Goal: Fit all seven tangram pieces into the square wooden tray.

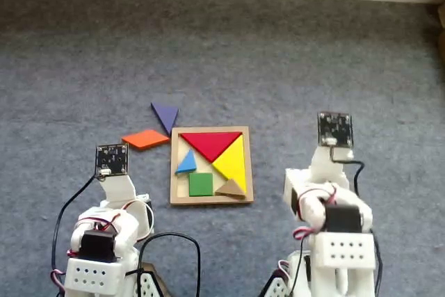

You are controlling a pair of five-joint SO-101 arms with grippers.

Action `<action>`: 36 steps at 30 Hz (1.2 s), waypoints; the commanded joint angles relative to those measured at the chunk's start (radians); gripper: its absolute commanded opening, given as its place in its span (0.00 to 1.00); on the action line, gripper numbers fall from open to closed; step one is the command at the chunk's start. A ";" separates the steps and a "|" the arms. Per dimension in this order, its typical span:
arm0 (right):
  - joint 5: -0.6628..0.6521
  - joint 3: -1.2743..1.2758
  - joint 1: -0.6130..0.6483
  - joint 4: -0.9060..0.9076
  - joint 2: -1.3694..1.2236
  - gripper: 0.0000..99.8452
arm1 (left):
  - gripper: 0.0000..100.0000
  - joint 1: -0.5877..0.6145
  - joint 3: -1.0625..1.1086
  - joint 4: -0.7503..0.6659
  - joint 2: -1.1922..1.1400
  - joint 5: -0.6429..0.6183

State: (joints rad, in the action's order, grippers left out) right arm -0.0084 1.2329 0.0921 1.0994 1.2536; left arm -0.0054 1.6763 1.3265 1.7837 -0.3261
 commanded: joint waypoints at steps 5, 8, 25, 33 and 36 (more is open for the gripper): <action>0.009 0.288 -0.021 -0.099 0.453 0.00 | 0.01 -0.012 0.019 0.003 0.028 0.003; 0.009 0.387 -0.042 -0.101 0.598 0.00 | 0.01 -0.012 0.019 0.003 0.028 0.003; 0.014 0.545 -0.048 -0.105 0.549 0.00 | 0.01 -0.298 0.019 0.003 0.028 0.003; 0.014 0.547 -0.051 -0.104 0.549 0.00 | 0.01 -0.489 0.004 0.000 0.031 0.008; 0.011 0.547 -0.051 -0.099 0.547 0.00 | 0.01 -0.522 -0.070 0.000 0.033 0.008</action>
State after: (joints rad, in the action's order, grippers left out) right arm -0.0023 1.6717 0.0522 1.0150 1.8044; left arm -0.4795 1.6732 1.3249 1.7837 -0.3291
